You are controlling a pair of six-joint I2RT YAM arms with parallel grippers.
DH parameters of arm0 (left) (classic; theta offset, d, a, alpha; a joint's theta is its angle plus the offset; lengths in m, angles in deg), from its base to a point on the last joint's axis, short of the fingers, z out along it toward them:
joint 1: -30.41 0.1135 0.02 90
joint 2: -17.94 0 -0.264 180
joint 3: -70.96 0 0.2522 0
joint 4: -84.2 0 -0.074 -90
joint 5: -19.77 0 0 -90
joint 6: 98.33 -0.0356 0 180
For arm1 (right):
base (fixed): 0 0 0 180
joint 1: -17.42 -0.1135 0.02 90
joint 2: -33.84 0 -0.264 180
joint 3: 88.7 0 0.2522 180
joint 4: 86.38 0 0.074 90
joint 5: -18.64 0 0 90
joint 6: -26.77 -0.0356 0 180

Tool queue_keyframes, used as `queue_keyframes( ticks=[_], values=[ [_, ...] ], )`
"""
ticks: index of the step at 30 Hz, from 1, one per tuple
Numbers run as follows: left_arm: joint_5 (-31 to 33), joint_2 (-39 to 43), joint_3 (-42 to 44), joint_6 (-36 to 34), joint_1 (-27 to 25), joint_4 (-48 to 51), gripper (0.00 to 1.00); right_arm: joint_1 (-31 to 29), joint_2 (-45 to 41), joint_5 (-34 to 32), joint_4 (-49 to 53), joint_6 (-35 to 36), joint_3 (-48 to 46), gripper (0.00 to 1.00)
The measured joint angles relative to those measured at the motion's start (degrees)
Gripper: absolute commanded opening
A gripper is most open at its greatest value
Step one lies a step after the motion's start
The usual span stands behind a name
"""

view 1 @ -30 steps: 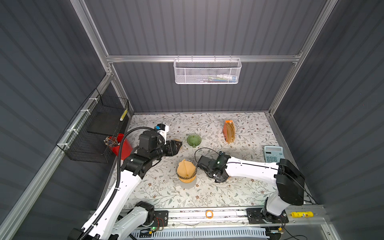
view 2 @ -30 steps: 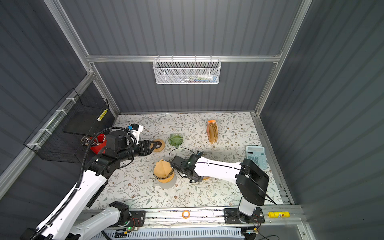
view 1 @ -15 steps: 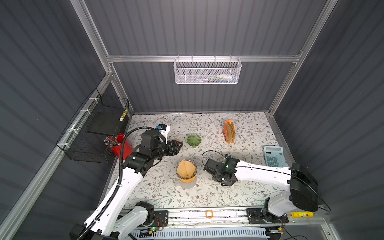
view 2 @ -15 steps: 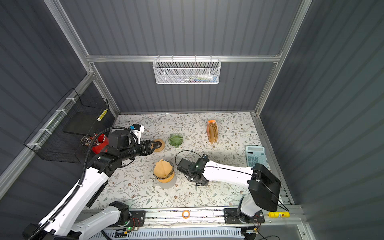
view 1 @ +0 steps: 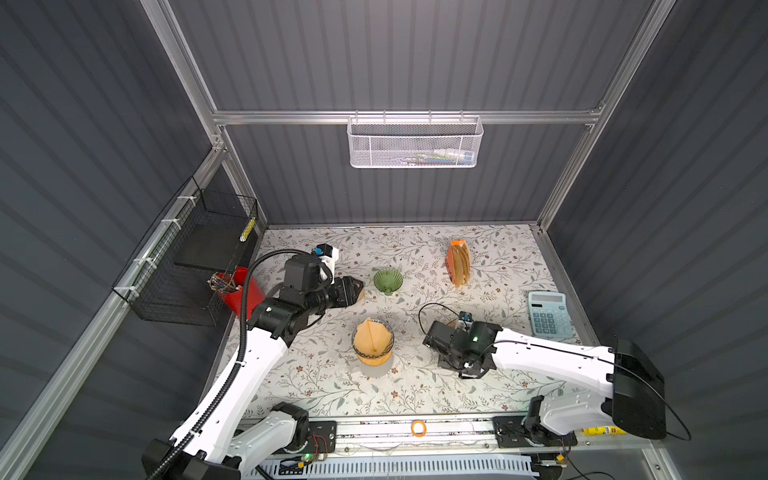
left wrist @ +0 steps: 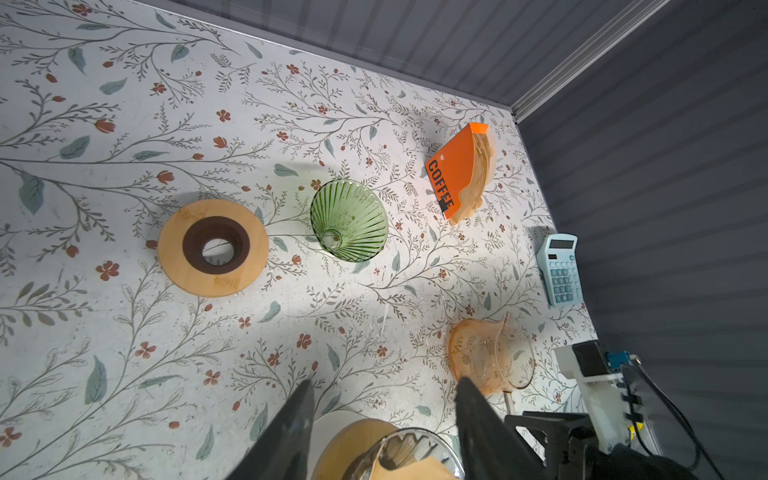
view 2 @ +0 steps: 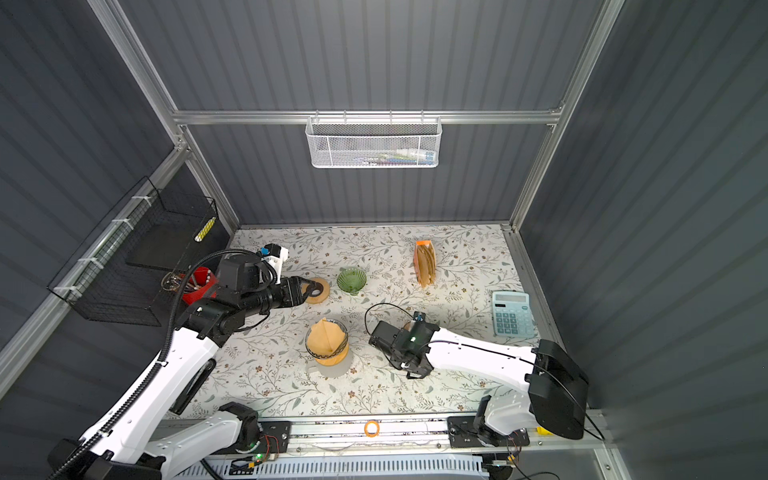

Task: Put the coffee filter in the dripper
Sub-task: 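Lower the right gripper onto the pink glass pitcher's handle, then close the right gripper on the pitcher handle and lift it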

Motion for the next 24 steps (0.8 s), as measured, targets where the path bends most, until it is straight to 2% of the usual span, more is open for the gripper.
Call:
queue_keyframes(
  ticks=[6,24],
  values=[
    [1.42,-0.26,-0.02,0.44,0.00,0.33,0.55,2.29,-3.65,1.29,-0.13,3.87,-4.28,0.38],
    [3.82,-4.33,-1.62,0.79,0.00,1.81,0.54,10.86,-9.01,3.98,-3.56,21.24,-7.61,0.28]
  ],
)
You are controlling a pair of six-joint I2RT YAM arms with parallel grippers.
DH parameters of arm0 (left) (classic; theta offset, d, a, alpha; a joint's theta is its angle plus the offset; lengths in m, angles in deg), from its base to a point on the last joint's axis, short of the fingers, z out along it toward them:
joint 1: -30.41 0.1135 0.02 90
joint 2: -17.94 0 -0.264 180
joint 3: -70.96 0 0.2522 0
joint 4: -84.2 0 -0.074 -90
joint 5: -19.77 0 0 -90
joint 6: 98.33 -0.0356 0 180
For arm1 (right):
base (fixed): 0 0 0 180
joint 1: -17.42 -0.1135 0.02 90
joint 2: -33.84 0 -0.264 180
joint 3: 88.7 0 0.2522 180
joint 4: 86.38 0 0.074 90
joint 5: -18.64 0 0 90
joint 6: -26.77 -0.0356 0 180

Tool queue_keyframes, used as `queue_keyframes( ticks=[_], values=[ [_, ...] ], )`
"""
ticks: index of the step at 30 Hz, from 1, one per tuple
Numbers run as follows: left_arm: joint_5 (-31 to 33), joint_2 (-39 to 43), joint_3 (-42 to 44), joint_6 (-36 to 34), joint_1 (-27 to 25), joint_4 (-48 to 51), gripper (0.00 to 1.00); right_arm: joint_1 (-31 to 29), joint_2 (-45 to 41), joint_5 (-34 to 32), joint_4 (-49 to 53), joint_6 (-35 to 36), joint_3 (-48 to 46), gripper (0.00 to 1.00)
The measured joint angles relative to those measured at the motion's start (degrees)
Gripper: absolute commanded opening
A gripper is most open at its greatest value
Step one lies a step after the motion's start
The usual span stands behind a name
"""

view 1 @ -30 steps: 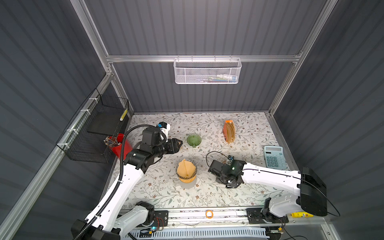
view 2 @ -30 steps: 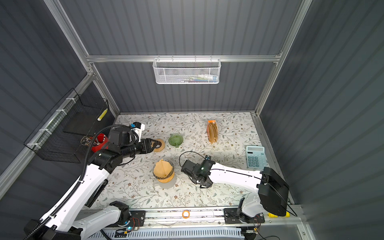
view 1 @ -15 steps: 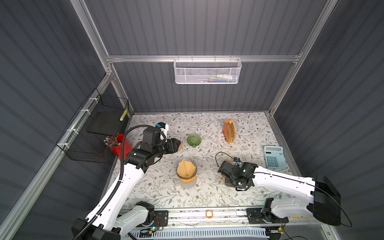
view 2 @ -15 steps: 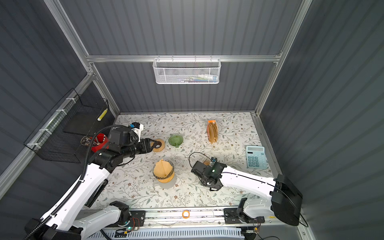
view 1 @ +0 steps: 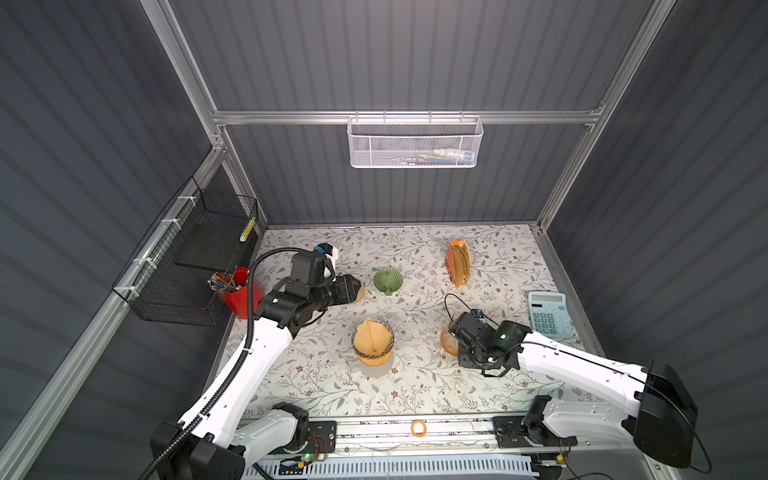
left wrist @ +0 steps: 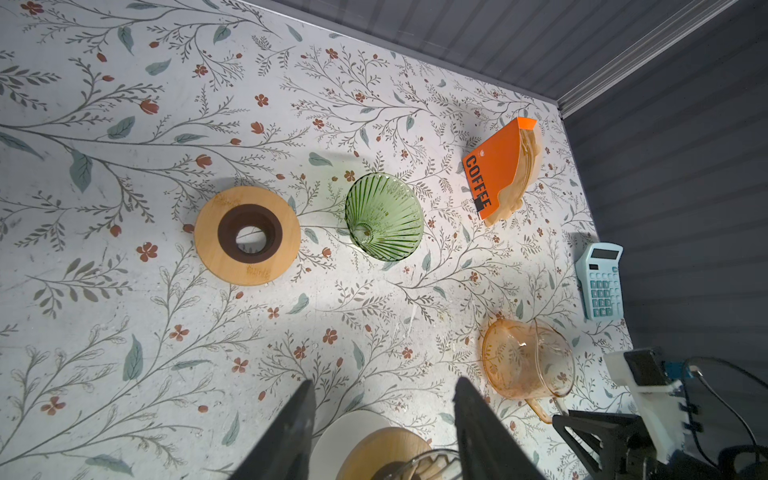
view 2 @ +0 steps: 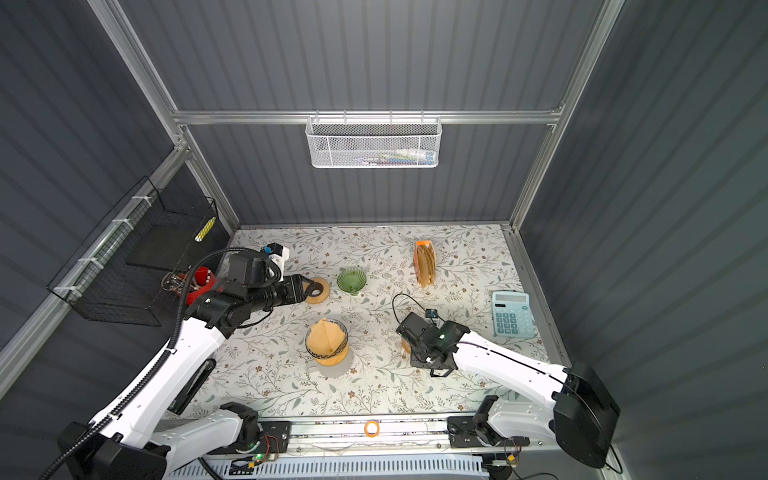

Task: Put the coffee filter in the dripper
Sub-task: 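Close the right gripper on the pitcher handle and lift it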

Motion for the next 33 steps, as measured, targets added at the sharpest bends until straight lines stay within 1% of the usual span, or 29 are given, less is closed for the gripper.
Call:
queue_keyframes(
  ticks=[5,11,21,24,29,33],
  values=[
    [0.00,-1.07,0.00,0.37,0.00,0.00,0.53,0.83,0.02,0.50,-2.03,4.63,-0.22,0.27],
    [-0.02,-1.51,-0.04,0.74,0.00,0.00,0.53,2.16,0.17,0.52,-3.67,8.41,-0.22,0.26],
    [0.00,-2.08,-0.44,0.74,0.00,0.02,0.53,2.51,2.43,1.70,-4.61,11.13,-0.22,0.24],
    [-0.02,-2.08,-0.44,0.74,0.00,0.02,0.53,2.51,2.47,1.95,-4.61,11.32,-0.22,0.21],
    [-0.02,-2.08,-0.44,0.74,0.00,0.02,0.53,2.49,2.47,1.99,-4.55,11.74,-0.20,0.13],
    [-0.02,-2.08,-0.44,0.74,0.00,0.02,0.53,2.49,2.51,1.97,-4.44,12.22,-0.17,0.11]
  ],
)
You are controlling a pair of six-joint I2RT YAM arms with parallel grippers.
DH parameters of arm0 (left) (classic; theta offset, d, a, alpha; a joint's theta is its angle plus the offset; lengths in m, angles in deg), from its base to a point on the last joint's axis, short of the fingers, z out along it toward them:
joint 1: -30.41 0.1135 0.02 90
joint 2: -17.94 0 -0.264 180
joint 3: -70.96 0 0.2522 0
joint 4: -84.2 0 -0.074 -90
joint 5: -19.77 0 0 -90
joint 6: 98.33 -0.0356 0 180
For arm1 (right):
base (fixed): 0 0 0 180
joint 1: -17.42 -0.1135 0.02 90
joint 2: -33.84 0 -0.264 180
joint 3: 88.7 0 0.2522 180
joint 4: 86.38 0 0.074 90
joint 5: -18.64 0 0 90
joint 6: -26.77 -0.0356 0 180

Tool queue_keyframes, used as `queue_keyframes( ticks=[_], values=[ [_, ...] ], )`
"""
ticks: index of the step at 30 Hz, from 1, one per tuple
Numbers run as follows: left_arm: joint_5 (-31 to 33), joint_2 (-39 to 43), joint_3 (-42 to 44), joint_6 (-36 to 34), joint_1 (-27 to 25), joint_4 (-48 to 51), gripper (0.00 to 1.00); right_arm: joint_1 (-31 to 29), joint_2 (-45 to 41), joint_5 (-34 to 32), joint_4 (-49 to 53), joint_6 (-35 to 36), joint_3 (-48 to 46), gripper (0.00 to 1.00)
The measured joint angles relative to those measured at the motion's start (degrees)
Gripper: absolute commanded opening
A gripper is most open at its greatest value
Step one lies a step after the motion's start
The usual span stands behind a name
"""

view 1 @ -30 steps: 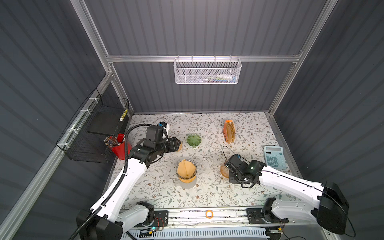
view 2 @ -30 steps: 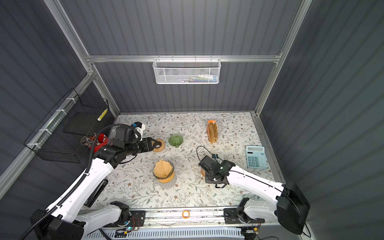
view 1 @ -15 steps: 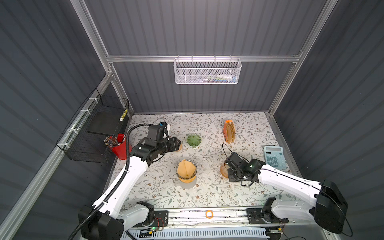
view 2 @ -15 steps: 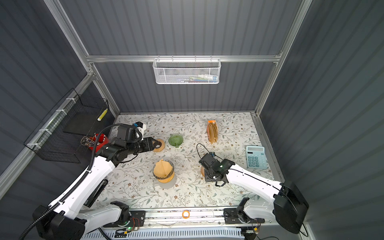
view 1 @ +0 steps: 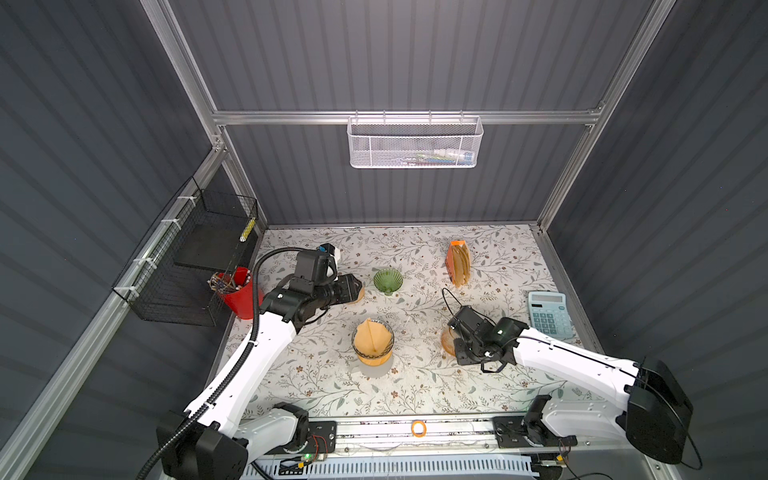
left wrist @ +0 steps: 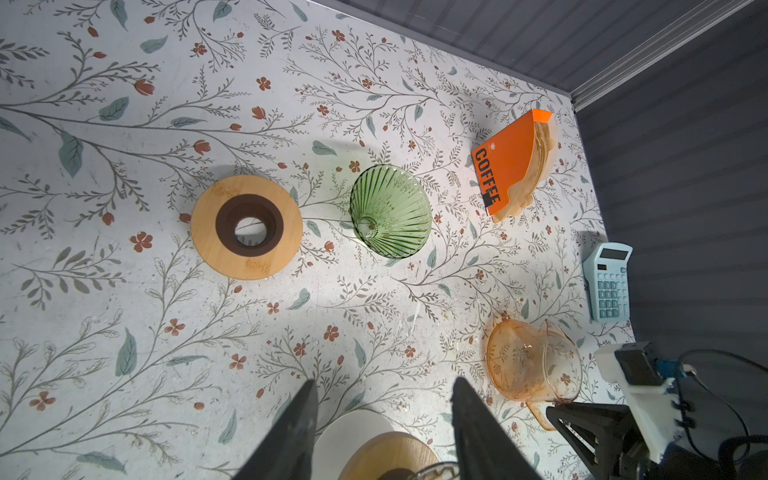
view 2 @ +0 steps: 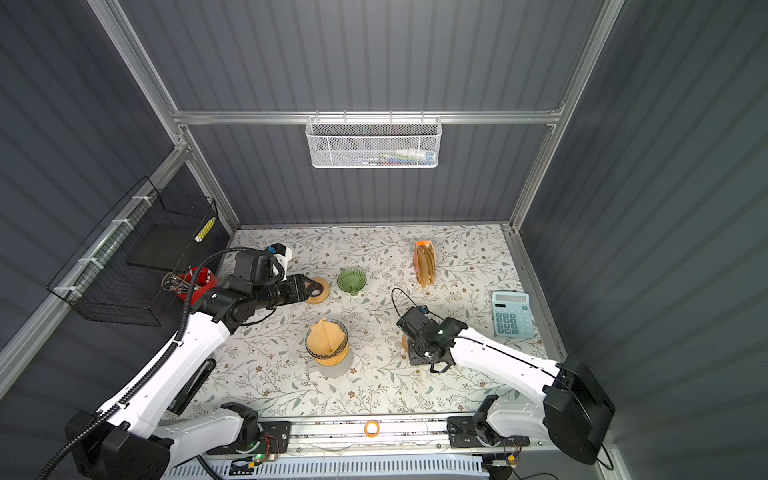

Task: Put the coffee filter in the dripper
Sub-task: 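Close the right gripper on the pitcher handle and lift it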

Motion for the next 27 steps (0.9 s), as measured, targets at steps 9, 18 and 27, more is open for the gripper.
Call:
queue_keyframes(
  ticks=[9,18,27],
  values=[
    [0.00,0.04,0.00,0.02,0.00,0.00,0.53,-0.07,0.24,0.83,0.63,1.27,0.81,0.08],
    [0.00,0.07,0.02,0.42,0.00,-0.02,0.53,-2.62,0.07,2.99,0.31,2.78,2.23,0.08],
    [0.00,0.44,0.24,0.44,0.00,-0.07,0.53,-8.35,1.70,2.93,-0.63,3.69,4.24,0.08]
  ],
)
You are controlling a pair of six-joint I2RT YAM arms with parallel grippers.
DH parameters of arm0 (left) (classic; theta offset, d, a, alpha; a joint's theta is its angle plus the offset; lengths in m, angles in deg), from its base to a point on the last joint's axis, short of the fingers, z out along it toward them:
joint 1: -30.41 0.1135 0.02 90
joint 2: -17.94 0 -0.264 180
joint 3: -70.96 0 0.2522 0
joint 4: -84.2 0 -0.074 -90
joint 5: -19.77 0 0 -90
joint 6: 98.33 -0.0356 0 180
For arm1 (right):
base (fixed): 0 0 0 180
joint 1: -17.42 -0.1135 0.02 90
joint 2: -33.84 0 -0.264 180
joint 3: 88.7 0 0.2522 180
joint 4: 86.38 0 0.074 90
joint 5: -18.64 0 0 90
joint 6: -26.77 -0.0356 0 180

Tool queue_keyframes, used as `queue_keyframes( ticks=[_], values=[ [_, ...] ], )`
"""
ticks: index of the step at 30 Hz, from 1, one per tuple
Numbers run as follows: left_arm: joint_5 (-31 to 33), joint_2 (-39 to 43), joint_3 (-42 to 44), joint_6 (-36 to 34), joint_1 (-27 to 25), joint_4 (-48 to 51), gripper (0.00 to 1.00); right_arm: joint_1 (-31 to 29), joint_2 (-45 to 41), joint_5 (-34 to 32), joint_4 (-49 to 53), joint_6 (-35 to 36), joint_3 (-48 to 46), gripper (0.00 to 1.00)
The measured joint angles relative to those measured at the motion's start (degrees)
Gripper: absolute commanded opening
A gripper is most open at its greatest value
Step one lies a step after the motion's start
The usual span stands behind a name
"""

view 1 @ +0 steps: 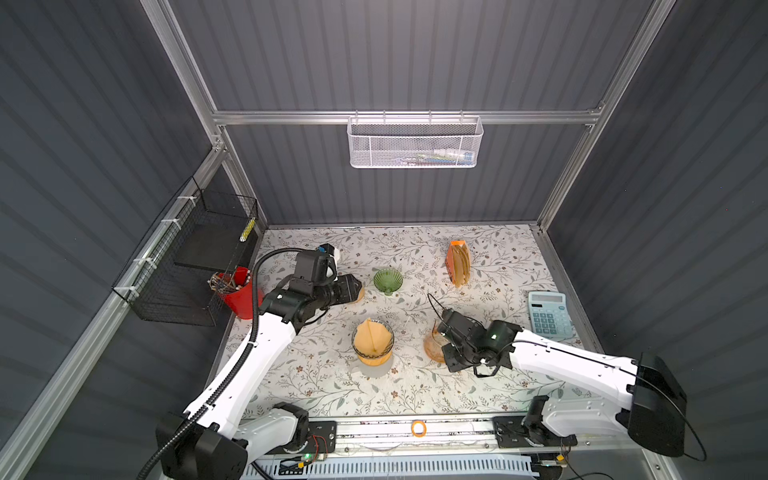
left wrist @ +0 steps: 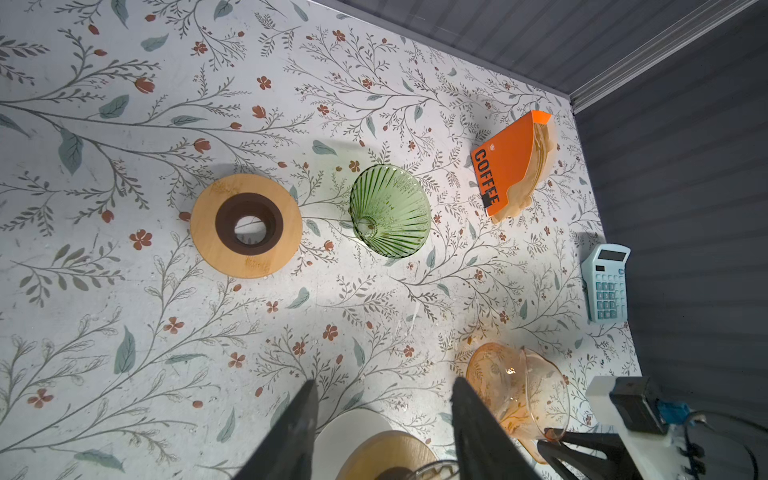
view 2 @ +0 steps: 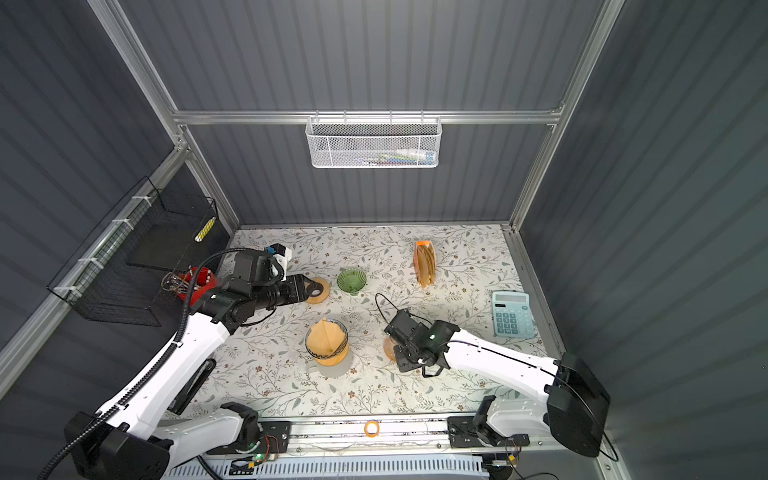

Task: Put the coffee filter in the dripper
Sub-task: 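Close the right gripper on the pitcher handle and lift it, then carry the pitcher with the right gripper toward the dripper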

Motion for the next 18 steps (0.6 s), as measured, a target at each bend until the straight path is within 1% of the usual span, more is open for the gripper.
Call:
queue_keyframes(
  ticks=[8,15,18],
  values=[
    [0.00,0.48,0.00,0.02,0.00,0.00,0.53,-3.87,3.32,-0.13,-1.25,0.76,1.84,0.08],
    [0.00,0.48,0.22,0.02,0.00,0.02,0.53,-5.64,5.46,-0.15,-1.90,0.79,1.97,0.08],
    [0.00,0.48,0.31,0.02,0.00,0.00,0.53,-6.05,5.60,-0.33,-1.97,0.79,1.97,0.10]
  ],
)
